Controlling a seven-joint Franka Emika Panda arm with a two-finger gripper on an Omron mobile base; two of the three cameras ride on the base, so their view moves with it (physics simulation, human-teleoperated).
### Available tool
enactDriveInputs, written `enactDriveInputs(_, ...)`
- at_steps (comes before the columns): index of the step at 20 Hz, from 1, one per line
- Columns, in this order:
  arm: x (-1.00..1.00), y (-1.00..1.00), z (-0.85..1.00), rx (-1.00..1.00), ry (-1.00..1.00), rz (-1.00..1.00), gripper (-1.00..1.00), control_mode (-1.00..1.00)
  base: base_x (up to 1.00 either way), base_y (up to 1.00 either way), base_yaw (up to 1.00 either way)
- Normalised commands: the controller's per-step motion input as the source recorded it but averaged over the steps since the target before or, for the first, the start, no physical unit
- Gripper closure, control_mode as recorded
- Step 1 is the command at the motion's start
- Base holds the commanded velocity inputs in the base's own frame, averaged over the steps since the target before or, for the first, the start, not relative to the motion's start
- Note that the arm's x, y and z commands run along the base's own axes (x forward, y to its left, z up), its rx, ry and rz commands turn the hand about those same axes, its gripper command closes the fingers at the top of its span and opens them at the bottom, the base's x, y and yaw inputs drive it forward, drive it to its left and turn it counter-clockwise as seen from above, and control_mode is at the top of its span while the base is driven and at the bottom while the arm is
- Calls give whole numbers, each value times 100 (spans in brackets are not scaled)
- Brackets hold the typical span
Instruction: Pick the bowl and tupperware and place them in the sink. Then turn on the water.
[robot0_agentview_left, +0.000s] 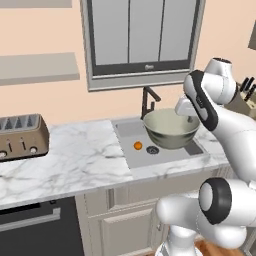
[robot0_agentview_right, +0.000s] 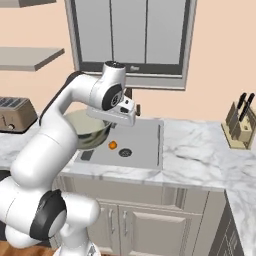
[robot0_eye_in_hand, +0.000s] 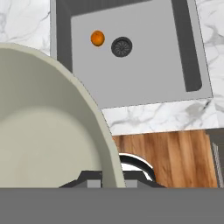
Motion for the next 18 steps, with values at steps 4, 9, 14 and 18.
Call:
enactDriveInputs(4,0,0,0,0,0,0,100,100,43,-34,1)
enactDriveInputs(9,0,0,0,0,0,0,100,100,38,-27,1)
enactDriveInputs(14,0,0,0,0,0,0,100,100,41,-10,0)
enactDriveInputs(18,0,0,0,0,0,0,100,100,49,0,0)
